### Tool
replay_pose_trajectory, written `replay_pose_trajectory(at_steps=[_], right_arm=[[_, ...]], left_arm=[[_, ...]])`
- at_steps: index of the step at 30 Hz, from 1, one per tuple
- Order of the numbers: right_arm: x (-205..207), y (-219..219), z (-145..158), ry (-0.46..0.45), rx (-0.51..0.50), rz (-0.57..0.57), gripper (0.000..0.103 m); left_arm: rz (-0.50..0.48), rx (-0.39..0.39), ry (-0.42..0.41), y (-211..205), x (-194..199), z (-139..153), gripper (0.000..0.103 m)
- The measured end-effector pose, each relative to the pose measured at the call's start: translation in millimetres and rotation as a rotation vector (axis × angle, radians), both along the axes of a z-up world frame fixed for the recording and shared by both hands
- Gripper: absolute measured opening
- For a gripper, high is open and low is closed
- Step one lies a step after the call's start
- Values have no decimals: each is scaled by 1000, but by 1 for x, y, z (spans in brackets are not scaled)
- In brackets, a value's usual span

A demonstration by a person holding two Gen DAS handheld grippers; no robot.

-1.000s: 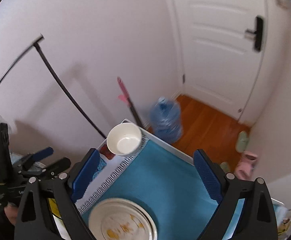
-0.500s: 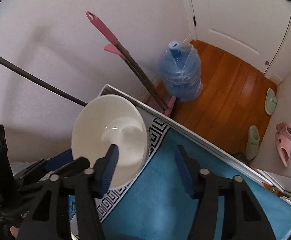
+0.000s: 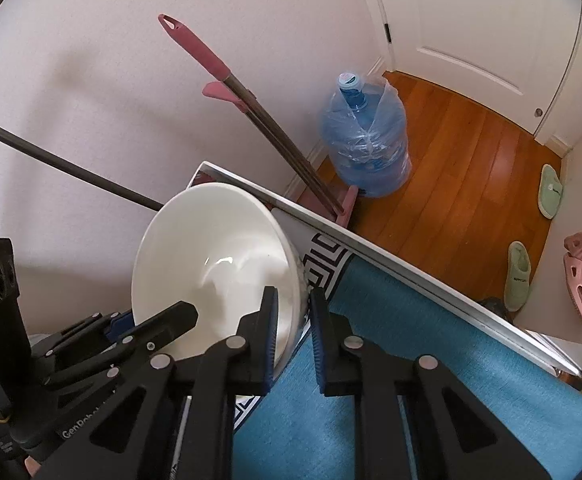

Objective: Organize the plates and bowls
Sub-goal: 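Grip the rim of the white bowl with both grippers, then carry the white bowl with both grippers and lower it into the cream bowl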

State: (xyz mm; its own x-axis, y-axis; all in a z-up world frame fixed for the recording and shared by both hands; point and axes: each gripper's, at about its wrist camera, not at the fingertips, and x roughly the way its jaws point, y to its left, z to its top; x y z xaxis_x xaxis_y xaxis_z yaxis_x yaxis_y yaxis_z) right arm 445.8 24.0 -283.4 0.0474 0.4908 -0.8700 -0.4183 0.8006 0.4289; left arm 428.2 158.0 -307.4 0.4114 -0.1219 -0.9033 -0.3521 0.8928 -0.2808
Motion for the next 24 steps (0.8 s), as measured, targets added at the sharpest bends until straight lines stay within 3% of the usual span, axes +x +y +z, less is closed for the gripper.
replay_pose_trajectory(at_steps=[10, 24], right_arm=[[-18, -14, 18, -36, 15, -46, 15], [-98, -94, 110, -199, 43, -100, 15]], left_arm=[[-66, 43, -50, -20, -15, 33, 21], [-158, 106, -171, -111, -87, 127, 21]])
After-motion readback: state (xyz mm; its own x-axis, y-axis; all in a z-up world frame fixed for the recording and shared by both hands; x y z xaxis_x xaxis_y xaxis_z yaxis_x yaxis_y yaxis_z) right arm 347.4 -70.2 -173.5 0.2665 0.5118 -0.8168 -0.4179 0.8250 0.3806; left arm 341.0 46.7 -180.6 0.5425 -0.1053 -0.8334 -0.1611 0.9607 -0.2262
